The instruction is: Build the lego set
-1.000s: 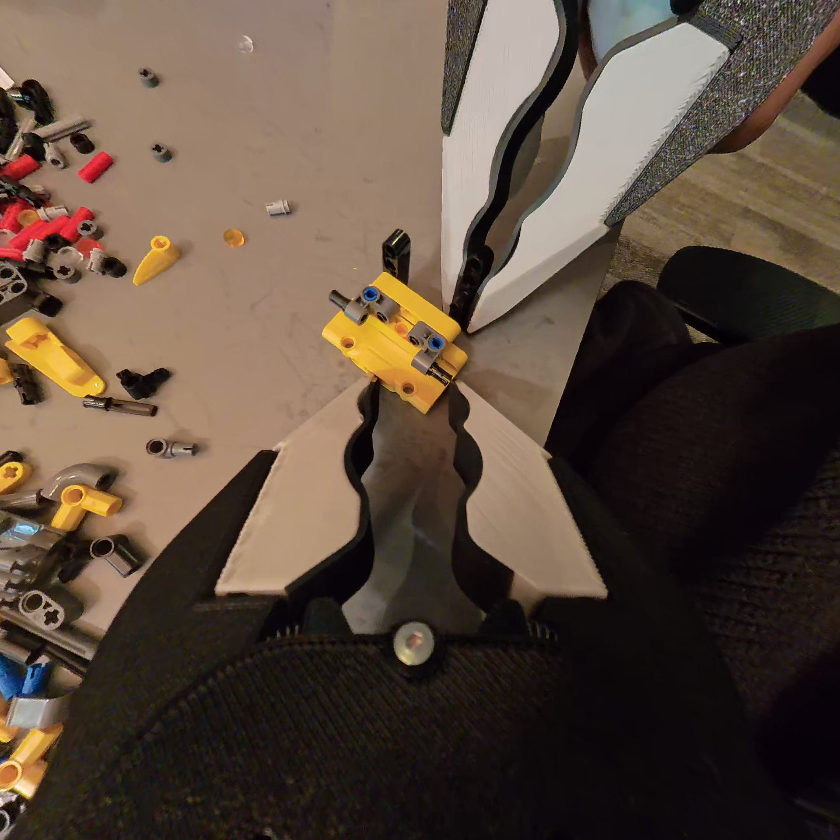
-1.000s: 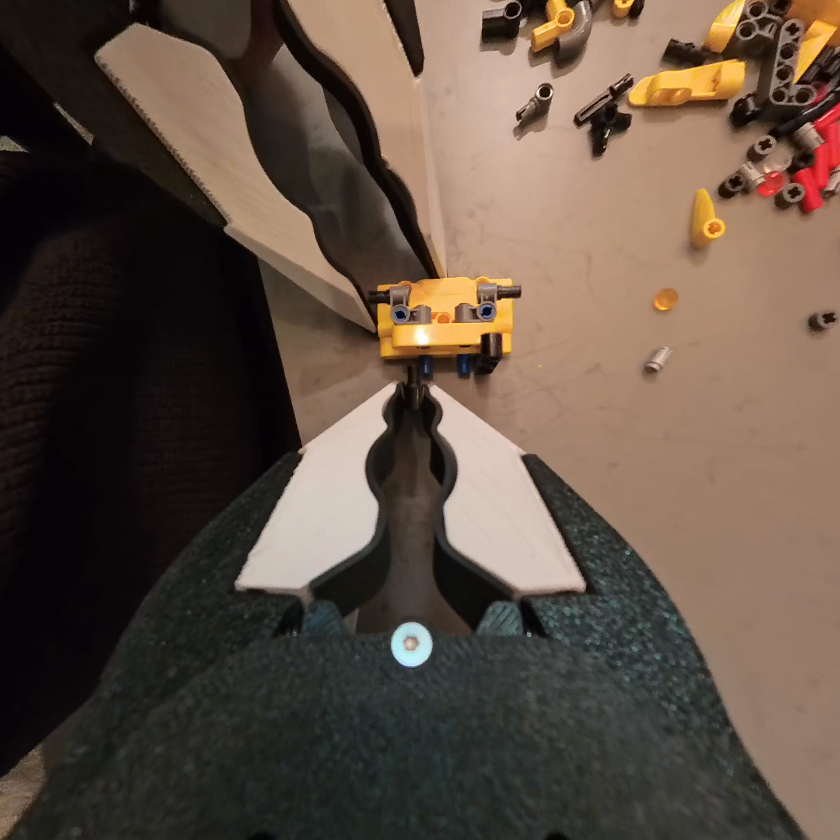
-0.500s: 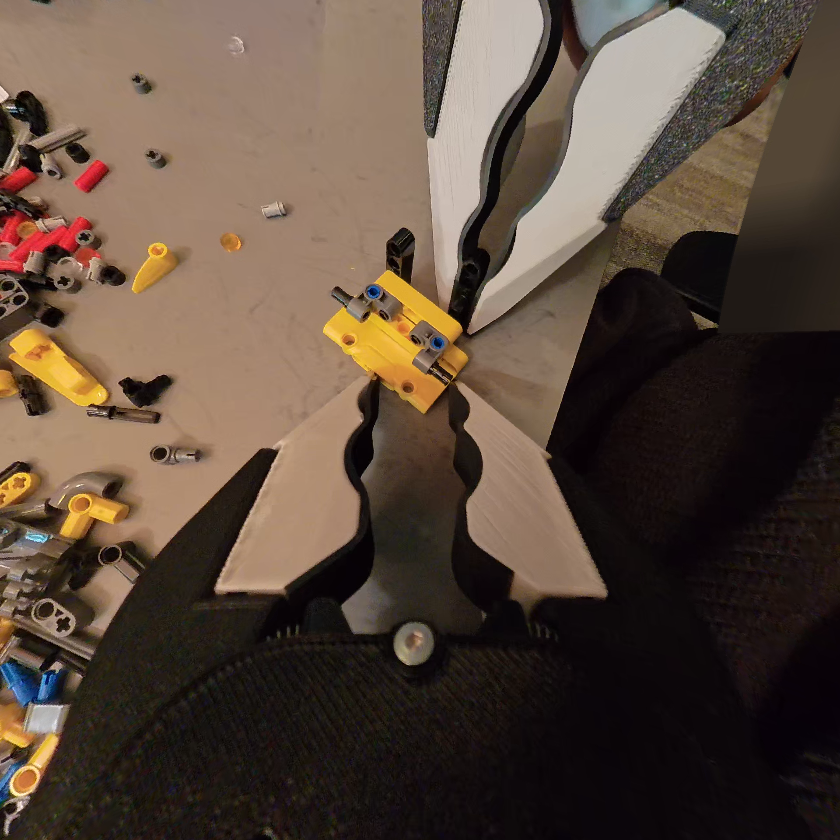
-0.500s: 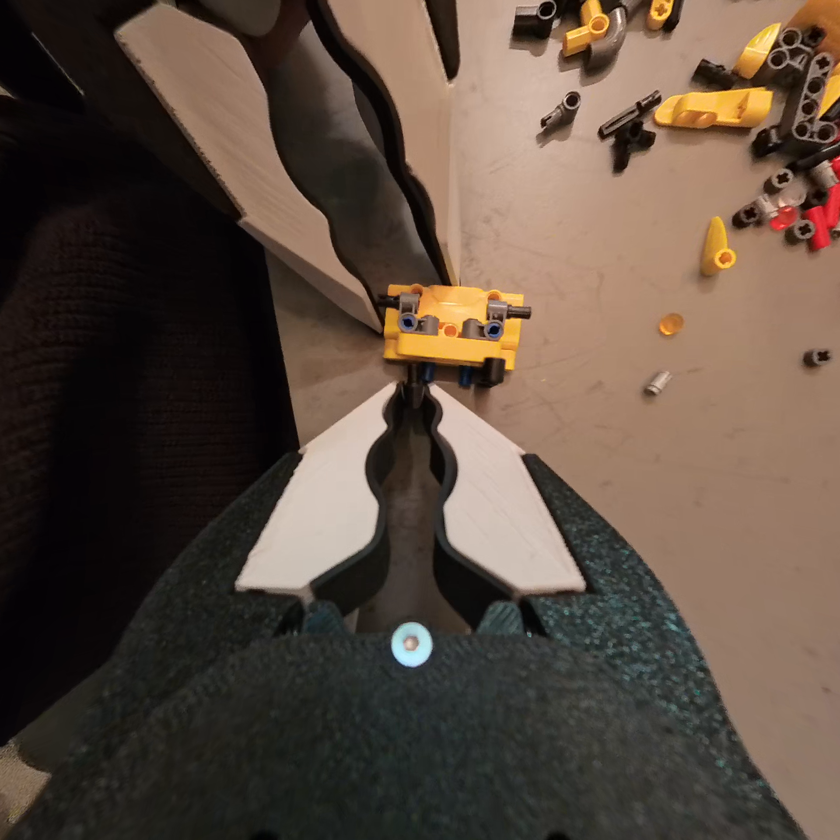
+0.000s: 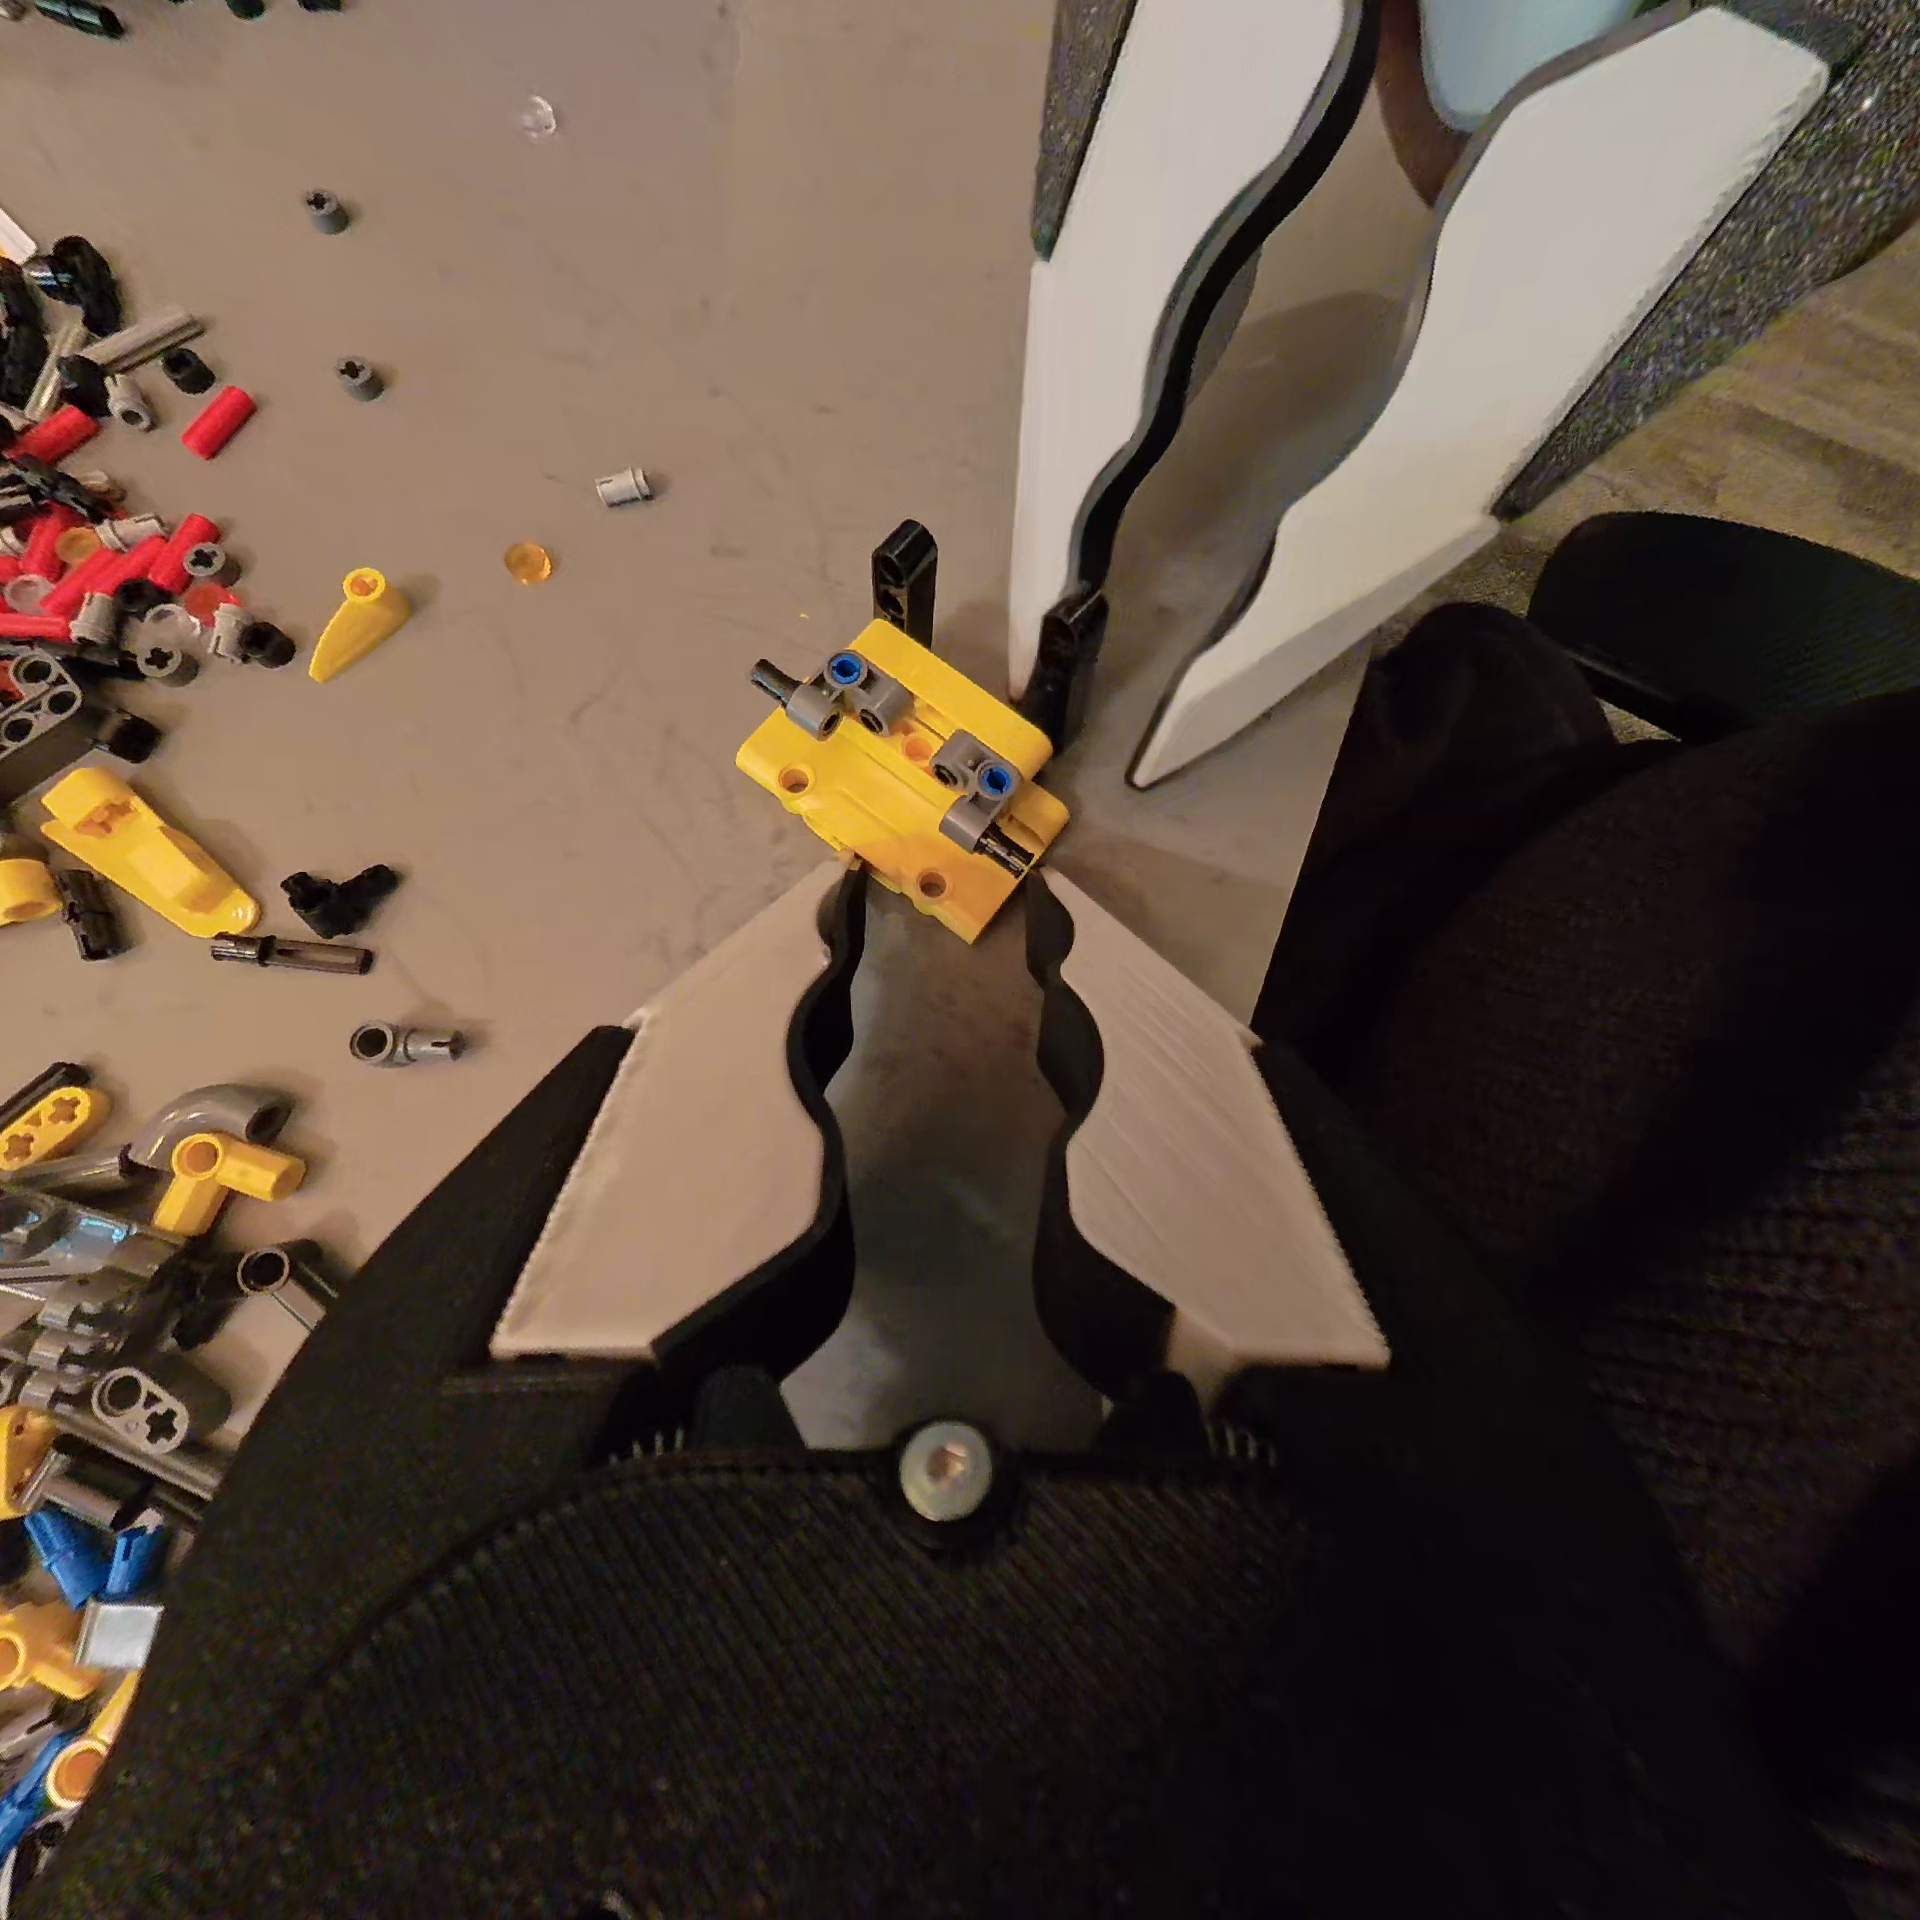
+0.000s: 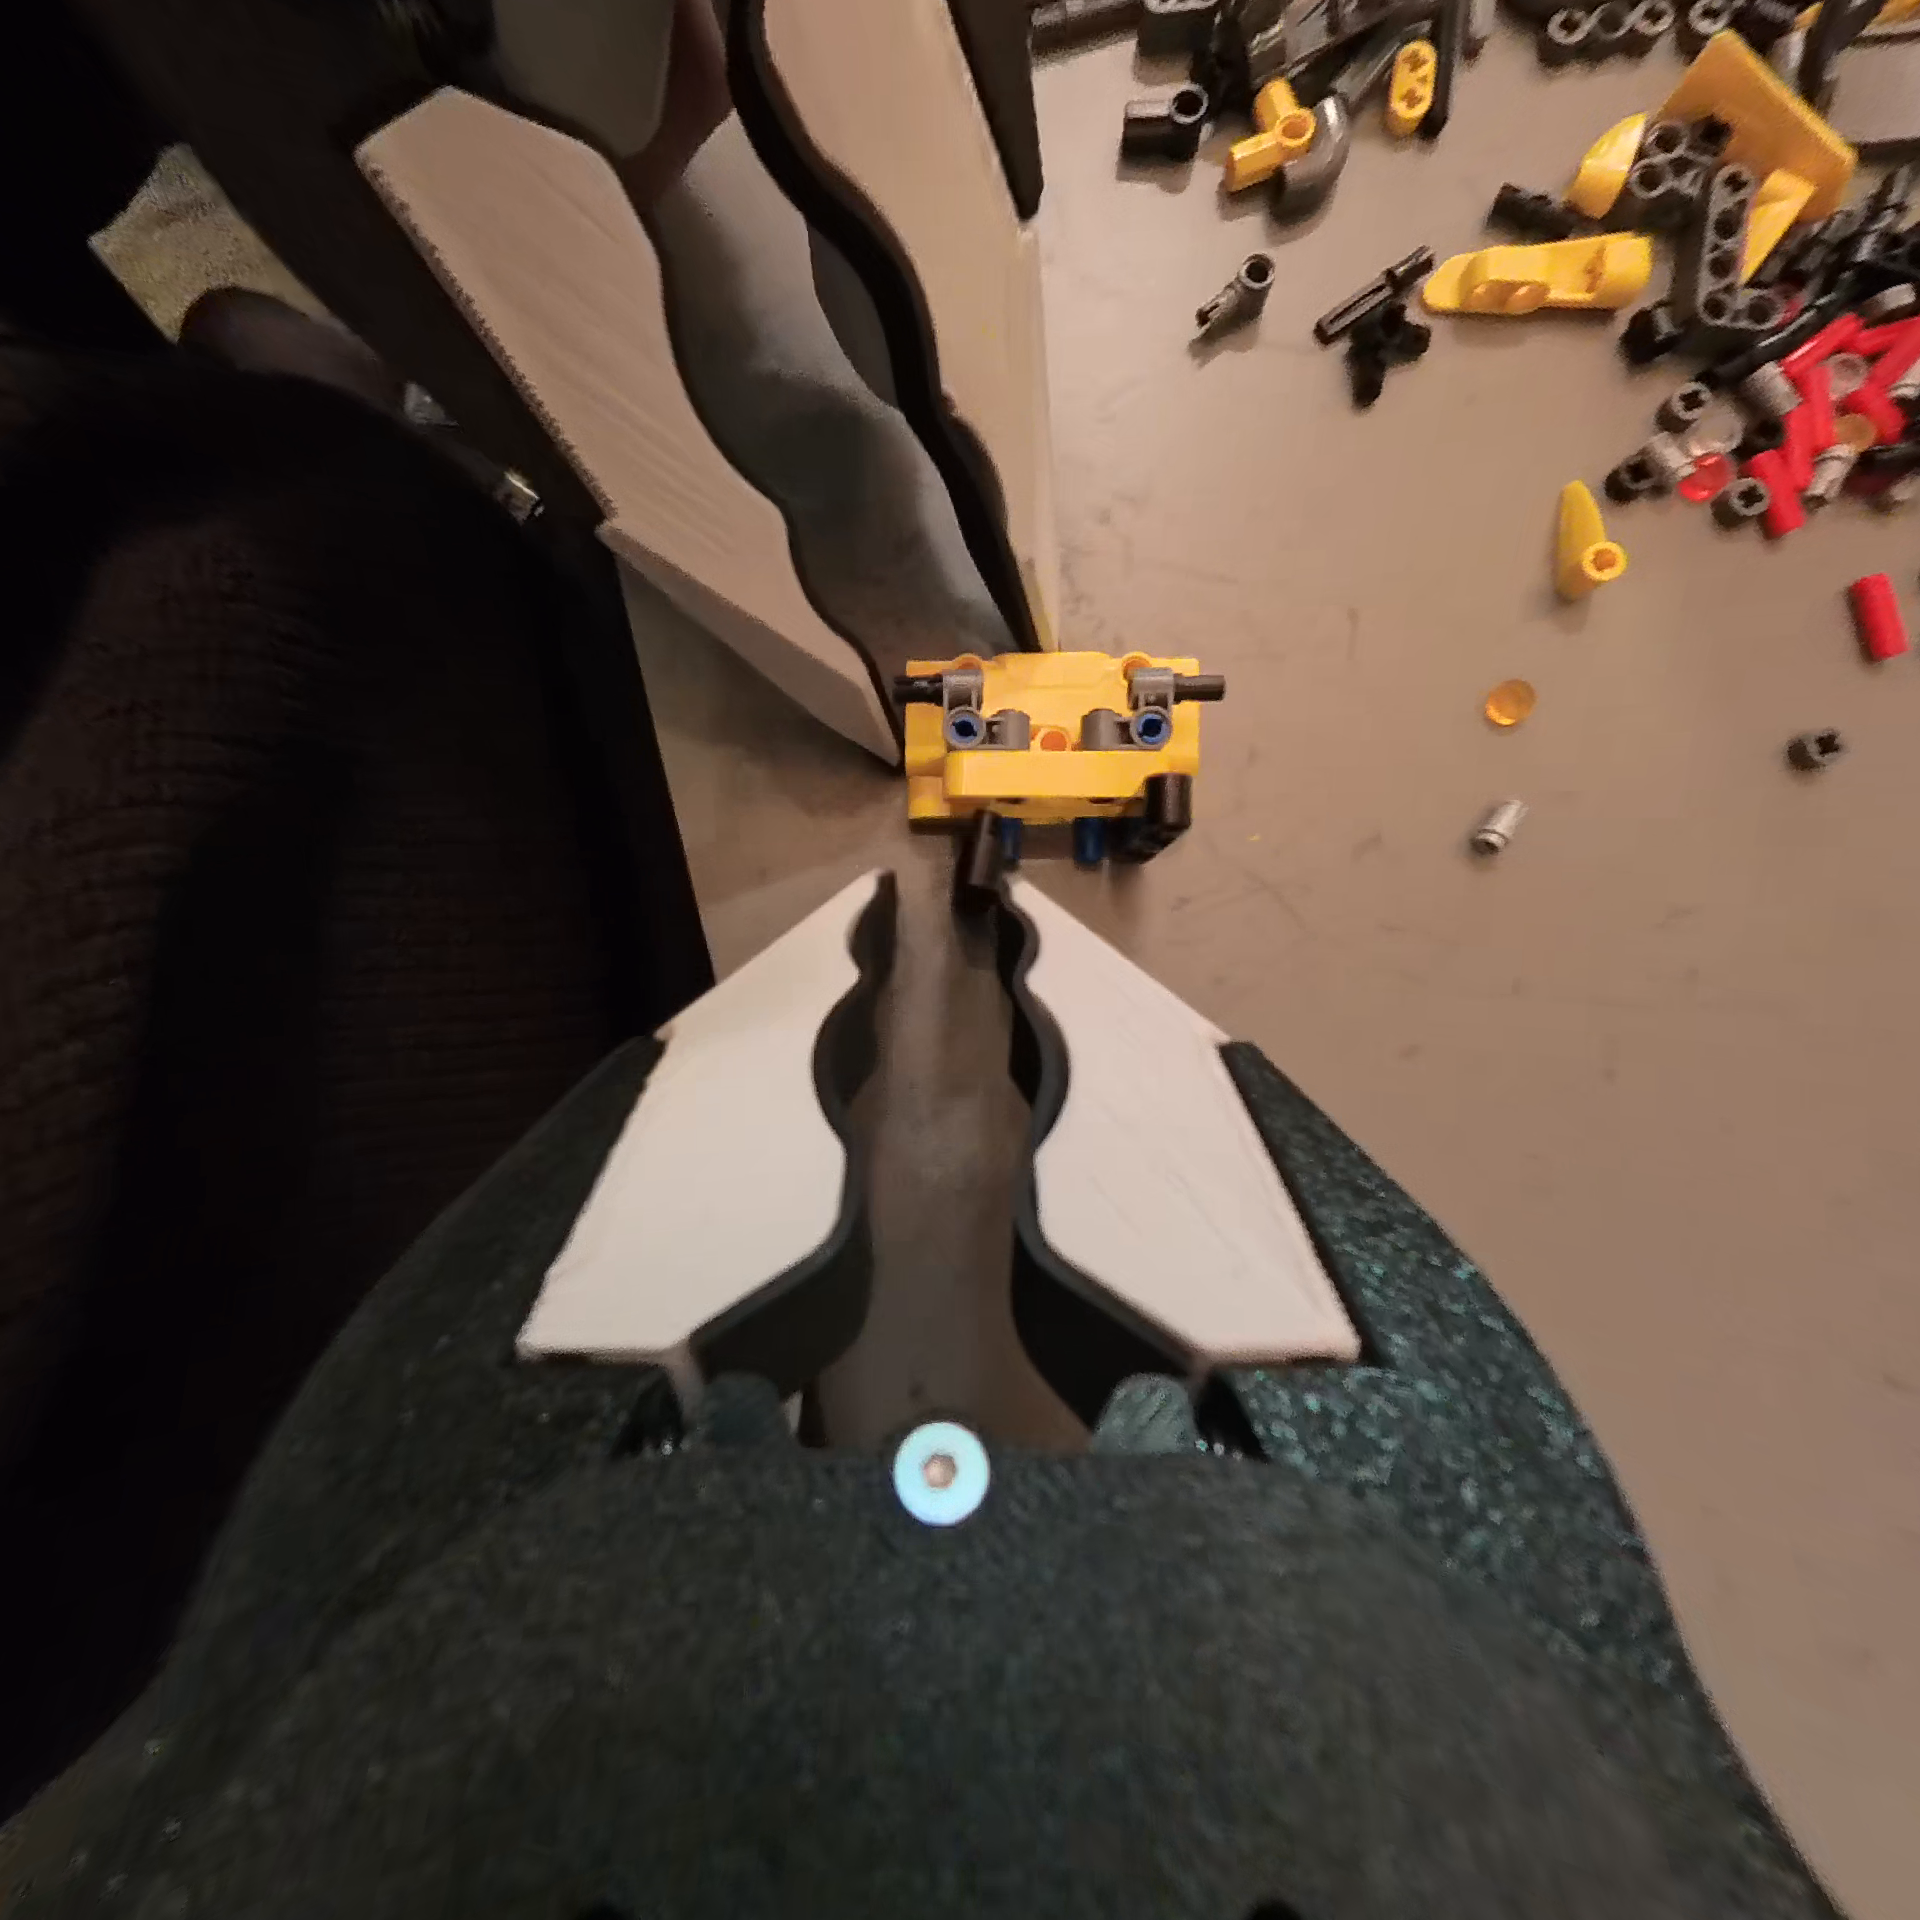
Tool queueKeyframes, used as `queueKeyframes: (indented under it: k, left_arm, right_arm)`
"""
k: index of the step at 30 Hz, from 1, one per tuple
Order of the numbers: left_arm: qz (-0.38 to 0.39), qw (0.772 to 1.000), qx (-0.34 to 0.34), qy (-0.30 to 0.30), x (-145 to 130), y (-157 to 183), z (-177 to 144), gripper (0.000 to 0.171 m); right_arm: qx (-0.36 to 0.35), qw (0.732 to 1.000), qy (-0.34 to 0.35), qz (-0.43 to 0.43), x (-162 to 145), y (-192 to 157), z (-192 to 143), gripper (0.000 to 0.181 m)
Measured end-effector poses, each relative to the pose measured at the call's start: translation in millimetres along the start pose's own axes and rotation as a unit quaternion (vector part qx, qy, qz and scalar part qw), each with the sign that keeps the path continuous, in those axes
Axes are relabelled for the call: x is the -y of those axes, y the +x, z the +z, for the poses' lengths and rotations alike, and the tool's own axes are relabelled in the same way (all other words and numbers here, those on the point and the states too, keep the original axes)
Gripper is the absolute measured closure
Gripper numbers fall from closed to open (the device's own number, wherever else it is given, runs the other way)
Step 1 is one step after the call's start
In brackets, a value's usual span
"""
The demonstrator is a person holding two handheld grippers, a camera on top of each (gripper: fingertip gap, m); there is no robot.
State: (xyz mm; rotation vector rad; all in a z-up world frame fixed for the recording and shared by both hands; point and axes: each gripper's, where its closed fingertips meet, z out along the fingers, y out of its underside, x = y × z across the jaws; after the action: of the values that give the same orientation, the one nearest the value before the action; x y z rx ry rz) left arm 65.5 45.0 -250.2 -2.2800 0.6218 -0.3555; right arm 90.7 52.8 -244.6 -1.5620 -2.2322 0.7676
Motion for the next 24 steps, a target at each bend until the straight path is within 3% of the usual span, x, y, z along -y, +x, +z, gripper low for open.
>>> queueKeyframes:
  k: [6, 15, 24]
  left_arm:
    - [0.0, 1.0, -0.001, 0.0, 0.0, 0.0, 0.1, 0.142]
    - [-0.001, 1.0, -0.002, 0.0, -0.1, -0.1, 0.2, 0.142]
    - [-0.001, 1.0, -0.002, 0.0, -0.3, 0.0, 0.2, 0.142]
  right_arm:
    - [-0.017, 0.999, 0.047, -0.005, 4.3, 2.8, -8.0, 0.17]
    - [-0.016, 0.999, 0.046, -0.02, 1.2, 0.4, -3.5, 0.175]
    - [-0.001, 0.998, 0.055, 0.032, 2.6, -0.3, -2.0, 0.174]
